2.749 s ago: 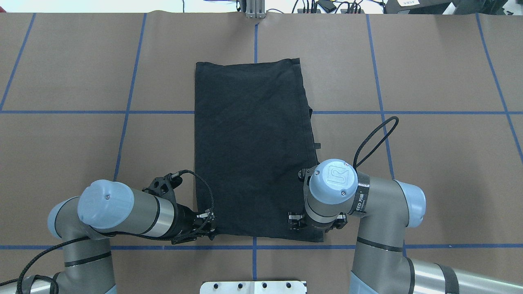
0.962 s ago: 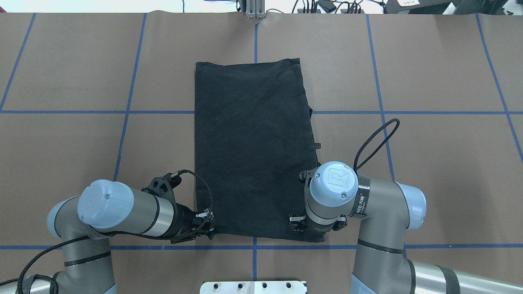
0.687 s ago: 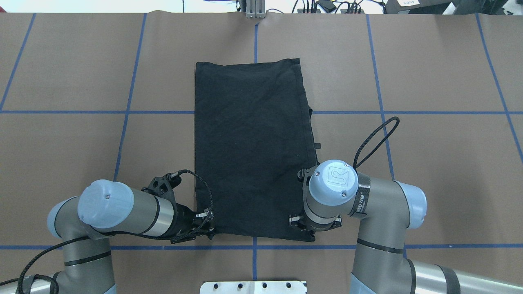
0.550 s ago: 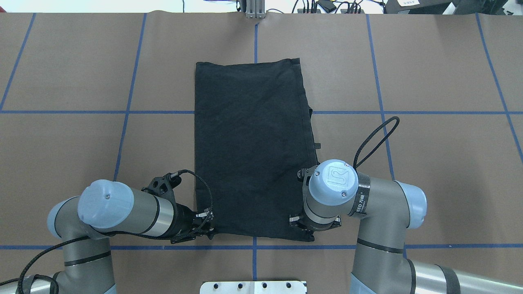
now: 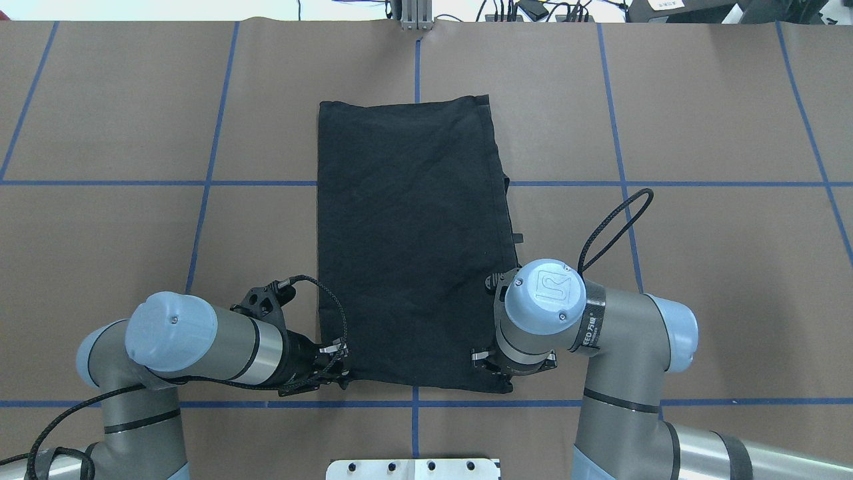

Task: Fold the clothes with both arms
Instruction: 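Pull both near corners toward the robot with both grippers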

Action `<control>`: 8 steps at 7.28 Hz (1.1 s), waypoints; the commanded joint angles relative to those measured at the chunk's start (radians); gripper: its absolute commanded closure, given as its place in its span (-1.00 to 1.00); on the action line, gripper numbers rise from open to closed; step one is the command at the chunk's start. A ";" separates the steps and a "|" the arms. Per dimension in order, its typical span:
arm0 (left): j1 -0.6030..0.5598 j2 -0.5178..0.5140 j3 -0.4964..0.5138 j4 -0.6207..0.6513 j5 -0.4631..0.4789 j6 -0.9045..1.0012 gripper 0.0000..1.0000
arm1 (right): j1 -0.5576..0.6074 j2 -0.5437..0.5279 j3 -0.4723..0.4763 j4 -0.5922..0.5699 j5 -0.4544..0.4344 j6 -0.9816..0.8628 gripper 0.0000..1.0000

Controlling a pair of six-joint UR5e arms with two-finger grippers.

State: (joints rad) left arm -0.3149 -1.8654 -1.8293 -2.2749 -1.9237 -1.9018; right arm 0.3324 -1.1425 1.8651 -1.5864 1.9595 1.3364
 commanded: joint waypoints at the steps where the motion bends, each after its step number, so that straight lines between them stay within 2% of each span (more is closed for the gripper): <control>1: -0.009 0.005 -0.014 0.000 -0.003 0.001 1.00 | 0.023 -0.008 0.048 0.000 0.063 -0.003 1.00; 2: -0.009 0.006 -0.019 0.002 -0.003 0.001 1.00 | 0.027 -0.032 0.061 0.000 0.117 -0.008 1.00; 4: -0.001 0.024 -0.048 0.003 -0.004 0.001 1.00 | 0.027 -0.087 0.101 0.000 0.151 -0.008 1.00; 5: 0.008 0.029 -0.085 0.047 -0.004 0.000 1.00 | 0.022 -0.118 0.130 -0.001 0.157 -0.006 1.00; 6: 0.026 0.026 -0.134 0.133 -0.008 0.000 1.00 | 0.020 -0.135 0.135 -0.001 0.206 -0.003 1.00; 8: 0.063 0.026 -0.149 0.156 -0.009 -0.002 1.00 | 0.020 -0.140 0.147 -0.001 0.251 0.000 1.00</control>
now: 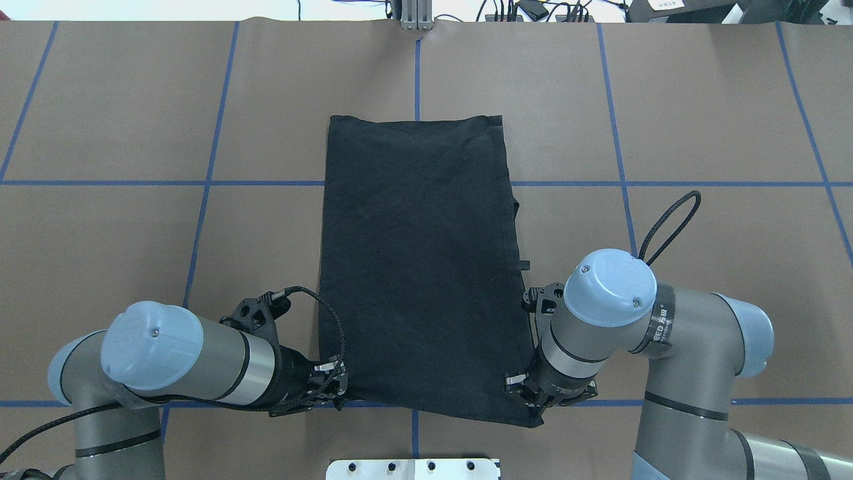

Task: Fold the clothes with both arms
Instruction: 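Pull both near corners toward the robot with both grippers, then lift both held corners and carry them away from the robot over the shirt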

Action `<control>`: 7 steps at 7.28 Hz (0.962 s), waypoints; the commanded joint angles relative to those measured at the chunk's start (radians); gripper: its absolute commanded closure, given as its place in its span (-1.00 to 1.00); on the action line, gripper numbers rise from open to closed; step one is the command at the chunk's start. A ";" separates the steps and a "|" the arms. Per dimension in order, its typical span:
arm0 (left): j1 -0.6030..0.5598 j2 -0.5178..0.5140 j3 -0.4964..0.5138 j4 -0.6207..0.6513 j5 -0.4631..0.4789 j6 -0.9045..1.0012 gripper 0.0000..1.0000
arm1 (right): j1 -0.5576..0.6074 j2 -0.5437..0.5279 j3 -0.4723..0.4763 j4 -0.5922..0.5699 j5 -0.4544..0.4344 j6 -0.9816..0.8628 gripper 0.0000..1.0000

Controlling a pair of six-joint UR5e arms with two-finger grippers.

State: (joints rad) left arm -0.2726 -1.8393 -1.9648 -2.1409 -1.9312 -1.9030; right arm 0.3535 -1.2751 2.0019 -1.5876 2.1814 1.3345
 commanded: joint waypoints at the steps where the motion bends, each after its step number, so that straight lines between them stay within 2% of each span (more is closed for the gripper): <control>1: 0.039 0.003 -0.014 0.022 -0.002 -0.001 1.00 | -0.001 -0.013 0.015 0.000 0.059 0.002 1.00; 3: 0.044 -0.001 -0.052 0.057 -0.050 -0.001 1.00 | 0.010 -0.010 0.038 -0.011 0.078 0.002 1.00; 5: -0.044 -0.006 -0.115 0.108 -0.103 0.002 1.00 | 0.108 -0.007 0.037 -0.009 0.138 0.000 1.00; 7: -0.132 -0.011 -0.111 0.108 -0.123 0.021 1.00 | 0.224 0.003 0.035 -0.006 0.187 -0.015 1.00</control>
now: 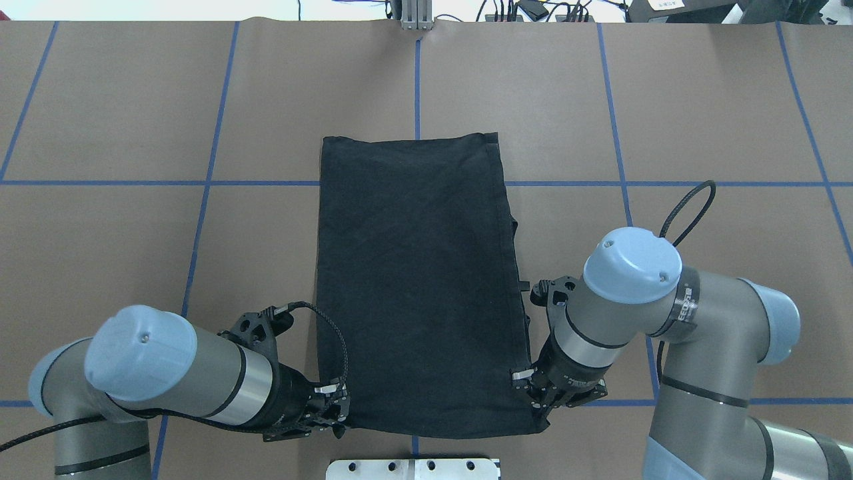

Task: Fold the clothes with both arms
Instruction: 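Lift both held corners and carry them away from the robot over the shirt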

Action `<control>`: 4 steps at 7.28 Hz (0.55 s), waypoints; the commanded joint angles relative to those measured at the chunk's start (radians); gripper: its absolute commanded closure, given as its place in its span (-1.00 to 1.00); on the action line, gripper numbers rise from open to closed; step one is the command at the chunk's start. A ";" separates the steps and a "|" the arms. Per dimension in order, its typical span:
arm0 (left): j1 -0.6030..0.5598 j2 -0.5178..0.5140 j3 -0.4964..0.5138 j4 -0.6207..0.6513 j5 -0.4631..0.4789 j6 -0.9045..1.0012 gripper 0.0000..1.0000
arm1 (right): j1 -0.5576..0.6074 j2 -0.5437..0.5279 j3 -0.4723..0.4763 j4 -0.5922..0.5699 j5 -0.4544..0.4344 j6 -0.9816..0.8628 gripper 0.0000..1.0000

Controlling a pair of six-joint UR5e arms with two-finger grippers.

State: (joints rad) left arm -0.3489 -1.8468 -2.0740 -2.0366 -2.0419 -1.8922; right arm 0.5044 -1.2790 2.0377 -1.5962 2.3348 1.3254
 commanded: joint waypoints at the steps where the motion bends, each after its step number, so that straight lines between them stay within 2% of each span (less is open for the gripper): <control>1: -0.094 -0.006 0.003 0.004 -0.014 0.010 1.00 | 0.119 0.021 -0.002 0.002 0.053 -0.006 1.00; 2: -0.132 -0.035 0.024 0.004 -0.015 0.021 1.00 | 0.156 0.045 -0.004 0.002 0.058 -0.006 1.00; 4: -0.208 -0.138 0.148 0.004 -0.014 0.065 1.00 | 0.229 0.093 -0.020 0.004 0.063 -0.006 1.00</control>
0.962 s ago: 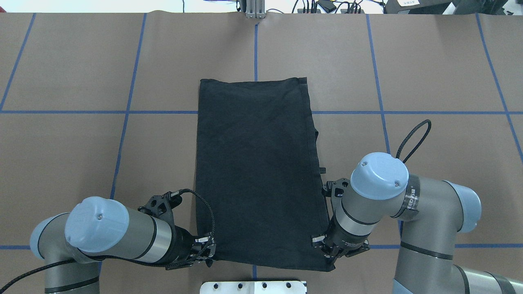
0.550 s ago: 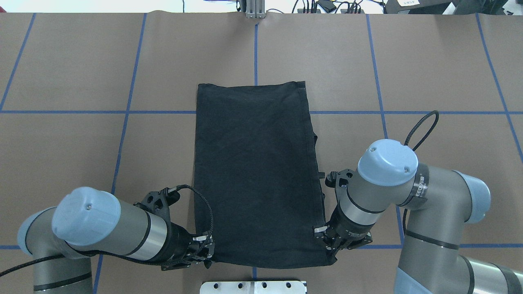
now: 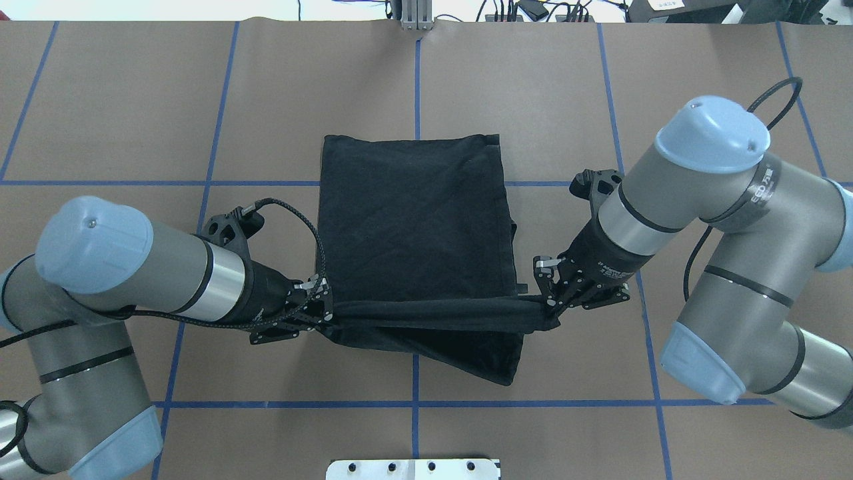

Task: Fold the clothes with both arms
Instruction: 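Lift both held corners and carry them away from the robot over the shirt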

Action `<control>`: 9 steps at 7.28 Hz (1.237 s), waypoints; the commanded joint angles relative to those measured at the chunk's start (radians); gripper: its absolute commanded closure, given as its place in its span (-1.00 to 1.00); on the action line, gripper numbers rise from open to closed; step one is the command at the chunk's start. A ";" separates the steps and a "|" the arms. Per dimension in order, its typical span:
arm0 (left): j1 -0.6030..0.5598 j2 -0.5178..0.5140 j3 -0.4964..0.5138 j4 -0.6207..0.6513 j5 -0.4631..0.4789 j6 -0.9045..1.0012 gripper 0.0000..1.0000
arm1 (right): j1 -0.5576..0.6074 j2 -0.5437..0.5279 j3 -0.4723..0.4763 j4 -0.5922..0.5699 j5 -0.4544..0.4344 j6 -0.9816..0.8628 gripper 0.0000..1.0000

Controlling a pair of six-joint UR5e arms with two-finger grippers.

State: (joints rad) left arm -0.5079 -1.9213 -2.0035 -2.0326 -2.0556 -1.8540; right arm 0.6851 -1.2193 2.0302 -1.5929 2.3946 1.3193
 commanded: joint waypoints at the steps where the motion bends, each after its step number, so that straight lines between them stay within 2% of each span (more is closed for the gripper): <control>1: -0.084 -0.114 0.147 -0.001 0.000 0.038 1.00 | 0.082 0.082 -0.062 0.001 0.004 0.000 1.00; 2: -0.116 -0.142 0.201 -0.002 0.000 0.045 1.00 | 0.103 0.139 -0.130 0.002 -0.008 0.000 1.00; 4: -0.187 -0.145 0.232 -0.006 0.000 0.096 1.00 | 0.157 0.246 -0.293 0.002 -0.011 -0.052 1.00; 5: -0.210 -0.150 0.267 -0.017 0.000 0.125 1.00 | 0.181 0.271 -0.344 0.004 -0.011 -0.084 1.00; 8: -0.239 -0.313 0.484 -0.038 0.002 0.139 1.00 | 0.229 0.329 -0.453 0.007 -0.009 -0.146 1.00; 9: -0.259 -0.312 0.491 -0.064 0.002 0.140 1.00 | 0.219 0.354 -0.488 0.007 -0.011 -0.144 1.00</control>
State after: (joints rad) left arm -0.7464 -2.2095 -1.5522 -2.0704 -2.0541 -1.7157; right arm 0.9062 -0.8962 1.5876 -1.5864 2.3846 1.1797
